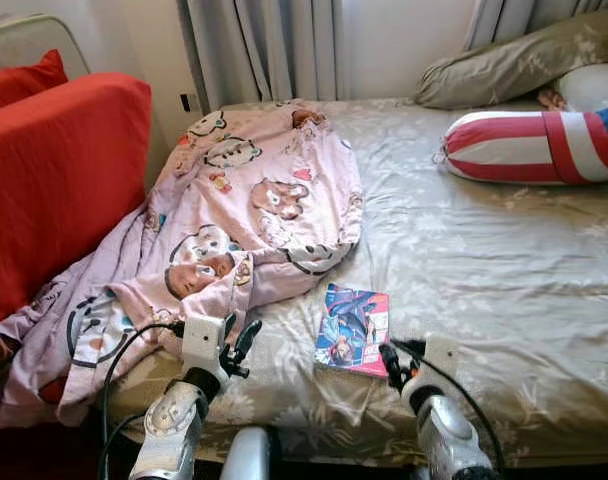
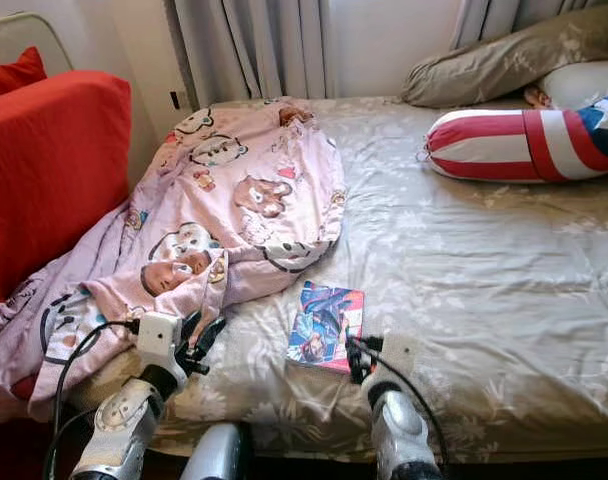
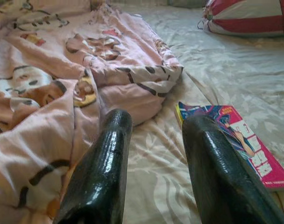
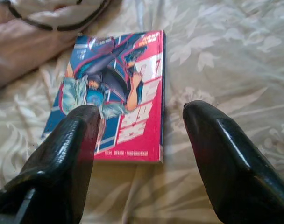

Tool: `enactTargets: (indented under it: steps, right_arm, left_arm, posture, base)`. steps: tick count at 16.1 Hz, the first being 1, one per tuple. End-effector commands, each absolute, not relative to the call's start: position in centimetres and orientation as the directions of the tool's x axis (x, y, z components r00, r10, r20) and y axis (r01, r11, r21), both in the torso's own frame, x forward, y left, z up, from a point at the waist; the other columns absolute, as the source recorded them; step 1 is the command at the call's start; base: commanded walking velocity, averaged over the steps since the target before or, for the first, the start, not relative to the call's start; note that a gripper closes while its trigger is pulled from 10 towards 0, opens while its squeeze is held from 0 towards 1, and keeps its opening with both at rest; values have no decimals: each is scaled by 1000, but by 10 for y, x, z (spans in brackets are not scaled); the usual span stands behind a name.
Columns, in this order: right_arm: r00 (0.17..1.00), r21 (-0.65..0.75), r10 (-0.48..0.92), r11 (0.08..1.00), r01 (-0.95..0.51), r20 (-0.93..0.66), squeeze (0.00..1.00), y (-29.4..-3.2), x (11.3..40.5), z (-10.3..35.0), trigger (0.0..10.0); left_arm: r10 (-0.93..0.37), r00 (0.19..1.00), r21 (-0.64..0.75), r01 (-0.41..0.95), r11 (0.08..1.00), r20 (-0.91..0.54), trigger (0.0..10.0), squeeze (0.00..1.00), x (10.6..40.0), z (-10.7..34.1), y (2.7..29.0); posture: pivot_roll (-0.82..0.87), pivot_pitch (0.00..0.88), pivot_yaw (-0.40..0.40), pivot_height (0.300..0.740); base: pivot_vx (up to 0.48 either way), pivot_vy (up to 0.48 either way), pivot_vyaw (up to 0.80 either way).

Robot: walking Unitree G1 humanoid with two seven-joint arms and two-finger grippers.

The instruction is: Clean up the room

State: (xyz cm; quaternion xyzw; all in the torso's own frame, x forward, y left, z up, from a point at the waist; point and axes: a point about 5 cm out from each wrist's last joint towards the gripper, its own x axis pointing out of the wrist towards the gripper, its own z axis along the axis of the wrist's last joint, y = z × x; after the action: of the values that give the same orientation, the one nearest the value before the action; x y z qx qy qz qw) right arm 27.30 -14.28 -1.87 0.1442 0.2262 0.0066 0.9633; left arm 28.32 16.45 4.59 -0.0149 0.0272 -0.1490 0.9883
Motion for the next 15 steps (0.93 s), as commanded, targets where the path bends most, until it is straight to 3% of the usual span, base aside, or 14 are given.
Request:
enactTargets:
  steps: [1, 4, 8, 12, 15]
  right_arm:
    - [896, 271, 102, 962, 22, -432, 0, -137, 271, -20, 10000]
    - [887, 263, 128, 965, -8, -443, 0, -134, 263, -26, 10000]
    - [874, 225, 190, 970, -96, -447, 0, -130, 256, -30, 10000]
    - [875, 257, 183, 964, -69, -448, 0, -130, 258, -29, 10000]
    - [884, 291, 136, 957, 0, -446, 0, -134, 262, -27, 10000]
  left_arm:
    - [-283, 958, -18, 283, 959, -51, 10000, 0, 285, 48, 167]
    - [-254, 966, -35, 252, 967, -43, 10000, 0, 287, 49, 171]
    - [-262, 963, -35, 261, 965, -55, 10000, 0, 288, 48, 168]
    - [-257, 965, -33, 256, 966, -52, 10000, 0, 288, 49, 168]
    - [-271, 961, -34, 270, 962, -49, 10000, 0, 288, 50, 167]
  posture:
    - [65, 0, 62, 613]
    - [52, 0, 61, 613]
    - [51, 0, 55, 613]
    - [56, 0, 53, 613]
    - [61, 0, 56, 613]
  base:
    - [0, 0, 0]
    - [0, 0, 0]
    - [250, 0, 536]
    - [252, 0, 0]
    - [0, 0, 0]
